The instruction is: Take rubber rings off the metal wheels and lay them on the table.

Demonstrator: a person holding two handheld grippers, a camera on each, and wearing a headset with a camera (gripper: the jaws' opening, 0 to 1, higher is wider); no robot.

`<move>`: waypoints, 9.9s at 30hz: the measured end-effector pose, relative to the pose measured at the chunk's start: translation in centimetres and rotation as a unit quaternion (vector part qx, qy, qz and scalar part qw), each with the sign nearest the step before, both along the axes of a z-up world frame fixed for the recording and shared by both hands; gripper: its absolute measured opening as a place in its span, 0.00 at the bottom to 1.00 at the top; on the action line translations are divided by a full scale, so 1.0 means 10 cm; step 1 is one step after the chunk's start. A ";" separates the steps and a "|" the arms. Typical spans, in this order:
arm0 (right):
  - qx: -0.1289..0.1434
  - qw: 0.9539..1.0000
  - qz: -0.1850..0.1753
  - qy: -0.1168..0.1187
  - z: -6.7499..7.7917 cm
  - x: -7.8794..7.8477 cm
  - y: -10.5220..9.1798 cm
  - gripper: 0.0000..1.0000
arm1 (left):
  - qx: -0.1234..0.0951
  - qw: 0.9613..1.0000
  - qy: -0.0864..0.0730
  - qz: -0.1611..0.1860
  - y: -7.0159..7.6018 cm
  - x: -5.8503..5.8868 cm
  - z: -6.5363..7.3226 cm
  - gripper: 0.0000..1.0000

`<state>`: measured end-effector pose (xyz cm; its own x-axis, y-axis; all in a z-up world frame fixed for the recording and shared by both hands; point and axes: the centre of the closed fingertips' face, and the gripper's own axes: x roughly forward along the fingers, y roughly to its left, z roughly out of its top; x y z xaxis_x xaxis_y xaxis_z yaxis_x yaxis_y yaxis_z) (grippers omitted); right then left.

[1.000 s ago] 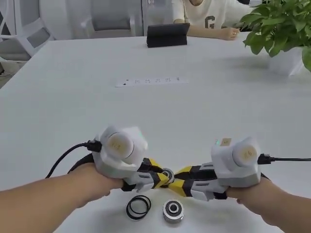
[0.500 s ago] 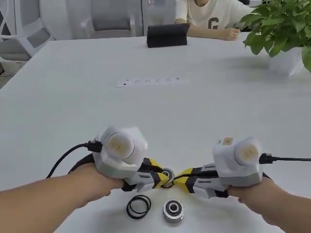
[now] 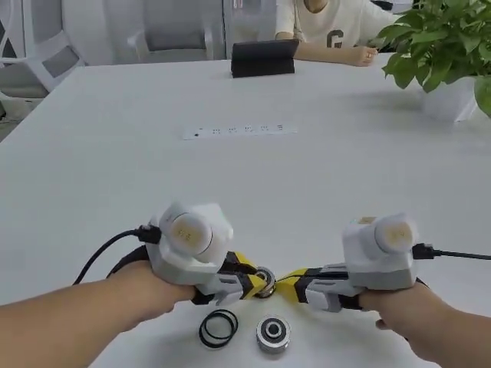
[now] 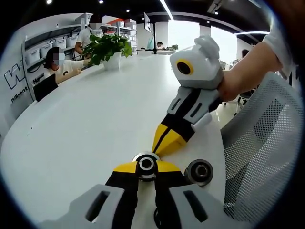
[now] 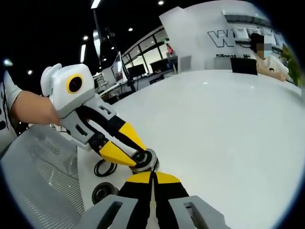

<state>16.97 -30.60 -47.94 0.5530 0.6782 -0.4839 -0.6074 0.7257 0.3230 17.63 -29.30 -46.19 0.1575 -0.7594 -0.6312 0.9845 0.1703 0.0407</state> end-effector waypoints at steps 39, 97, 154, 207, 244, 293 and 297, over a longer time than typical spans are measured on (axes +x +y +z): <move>0.061 0.997 -0.035 0.009 0.19 0.04 0.05 0.00 | 0.010 1.000 -0.001 0.011 -0.01 -0.01 -0.01 0.07; 0.085 0.996 -0.030 0.013 0.27 -0.04 0.11 0.00 | 0.006 1.000 -0.004 -0.013 0.03 -0.15 0.09 0.14; 0.107 0.994 0.002 0.020 0.53 -0.09 0.32 0.00 | -0.053 0.998 0.001 0.037 0.82 -0.32 0.59 0.48; 0.054 0.989 0.082 0.112 0.12 -0.31 0.68 0.00 | -0.051 0.998 0.005 0.043 1.05 -0.48 0.63 0.57; 0.045 0.995 0.086 0.029 0.46 -0.29 0.59 0.20 | -0.053 0.997 -0.007 0.056 1.04 -0.42 0.77 0.57; -0.041 0.995 0.035 -0.086 0.64 -0.63 -0.19 0.53 | -0.061 0.996 -0.006 0.066 1.02 -0.43 0.76 0.58; -0.048 0.994 0.035 -0.090 0.64 -0.65 -0.21 0.55 | -0.061 0.996 -0.007 0.067 1.03 -0.43 0.77 0.58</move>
